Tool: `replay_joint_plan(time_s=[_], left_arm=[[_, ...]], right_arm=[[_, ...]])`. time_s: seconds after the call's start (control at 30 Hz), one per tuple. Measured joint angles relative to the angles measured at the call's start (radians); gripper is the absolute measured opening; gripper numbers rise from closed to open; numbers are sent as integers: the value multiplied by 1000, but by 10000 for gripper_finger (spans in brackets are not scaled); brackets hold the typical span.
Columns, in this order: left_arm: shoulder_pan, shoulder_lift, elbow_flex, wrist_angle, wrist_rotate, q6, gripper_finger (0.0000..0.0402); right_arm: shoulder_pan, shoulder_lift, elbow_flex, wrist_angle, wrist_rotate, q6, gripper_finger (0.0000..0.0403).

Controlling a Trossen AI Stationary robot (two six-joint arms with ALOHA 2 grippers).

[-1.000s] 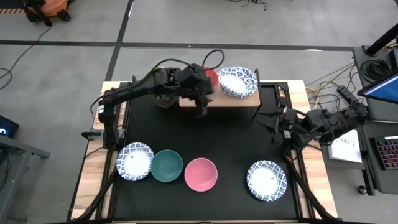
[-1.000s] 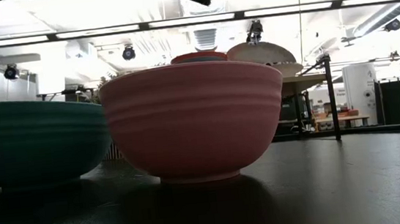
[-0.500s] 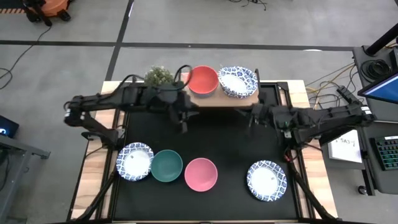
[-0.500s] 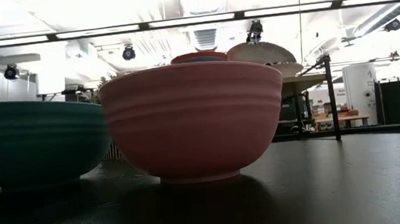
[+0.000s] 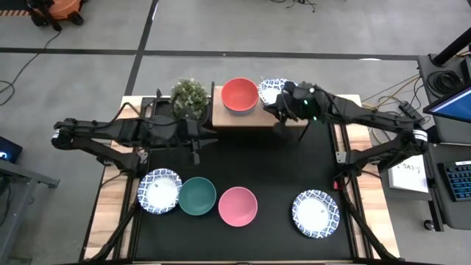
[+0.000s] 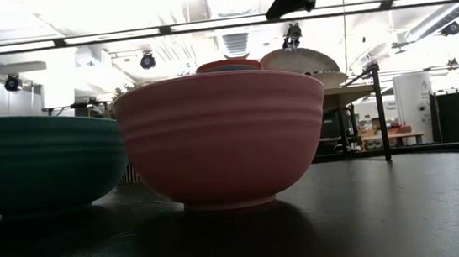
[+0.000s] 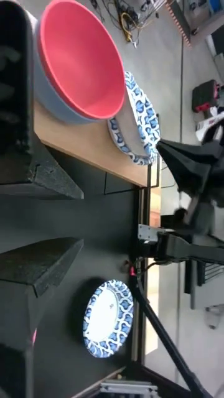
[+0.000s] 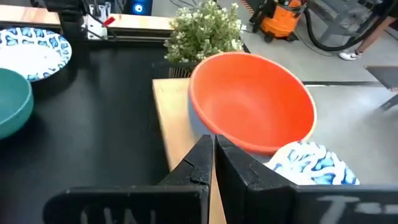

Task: Place and stack bowls onto a shelf
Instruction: Stack the top left white patterned bowl on top of the white patterned bowl

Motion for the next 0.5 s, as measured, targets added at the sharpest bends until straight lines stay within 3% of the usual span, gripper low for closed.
replay_joint_plan(time_s=[0.2, 0.5], left_arm=[[0, -72, -76, 30, -1, -8, 91], [0, -85, -87, 32, -1, 0, 91]], right_arm=[[-111, 101, 58, 8, -102, -49, 9], [-203, 167, 69, -50, -127, -63, 9]])
